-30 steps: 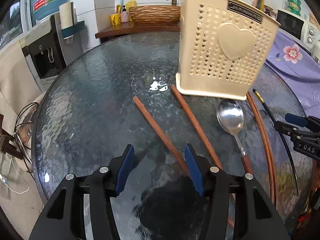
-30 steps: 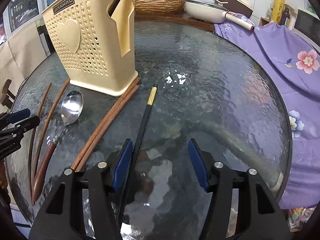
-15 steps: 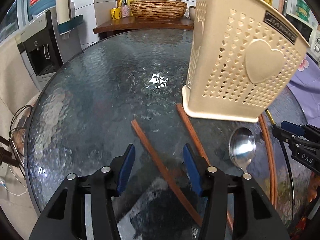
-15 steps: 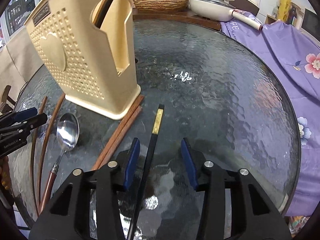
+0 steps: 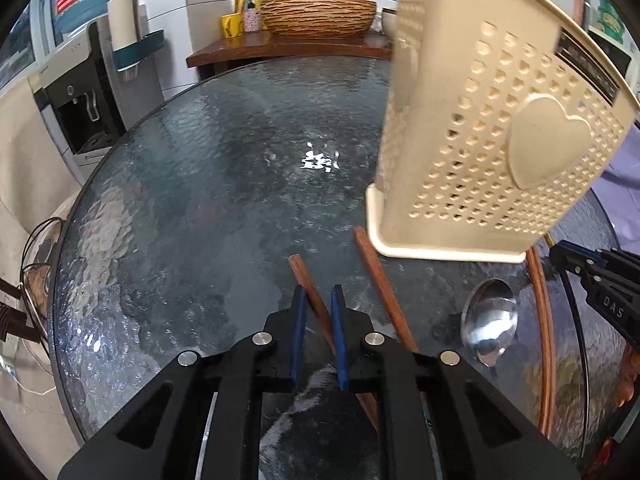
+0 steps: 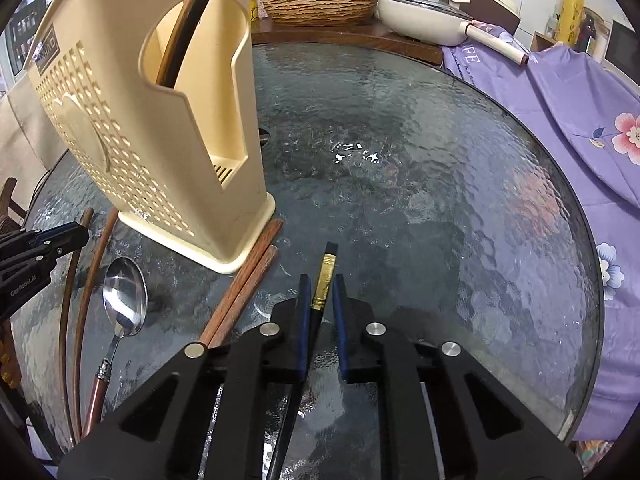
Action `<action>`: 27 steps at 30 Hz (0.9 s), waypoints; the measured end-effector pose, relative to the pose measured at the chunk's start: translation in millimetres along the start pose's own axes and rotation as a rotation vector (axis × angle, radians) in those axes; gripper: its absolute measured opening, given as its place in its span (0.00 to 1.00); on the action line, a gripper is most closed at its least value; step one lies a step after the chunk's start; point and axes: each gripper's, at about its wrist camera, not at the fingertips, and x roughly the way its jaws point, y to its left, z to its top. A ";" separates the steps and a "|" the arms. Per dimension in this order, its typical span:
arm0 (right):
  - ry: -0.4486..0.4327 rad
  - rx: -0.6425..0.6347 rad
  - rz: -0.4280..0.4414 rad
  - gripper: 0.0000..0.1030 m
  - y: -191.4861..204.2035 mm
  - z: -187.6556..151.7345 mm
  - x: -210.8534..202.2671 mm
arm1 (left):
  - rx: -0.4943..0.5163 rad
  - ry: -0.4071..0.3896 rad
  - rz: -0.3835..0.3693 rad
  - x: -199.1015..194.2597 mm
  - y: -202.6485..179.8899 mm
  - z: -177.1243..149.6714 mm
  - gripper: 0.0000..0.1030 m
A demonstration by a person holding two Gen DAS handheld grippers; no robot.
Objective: Organize utensils
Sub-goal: 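Grasp a wooden chopstick with left tool while right tool grasps a gold-tipped chopstick, then lift wooden chopstick into the holder with left tool while right tool drops black chopstick in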
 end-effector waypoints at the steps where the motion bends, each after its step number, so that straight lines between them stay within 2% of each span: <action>1: 0.002 0.000 0.003 0.10 -0.2 -0.5 -0.3 | 0.010 0.001 -0.004 -0.1 -3.4 -1.0 0.12; 10: -0.001 -0.004 0.012 0.09 2.1 -11.8 -6.2 | 0.035 -0.002 -0.009 1.9 -12.9 -2.0 0.12; 15: -0.019 0.039 0.064 0.08 -5.7 -15.4 -10.8 | -0.011 -0.011 -0.056 0.2 -8.5 -1.1 0.08; 27: -0.213 0.054 0.082 0.08 -17.8 -14.7 -78.6 | -0.027 -0.182 -0.114 -63.5 -8.6 3.0 0.07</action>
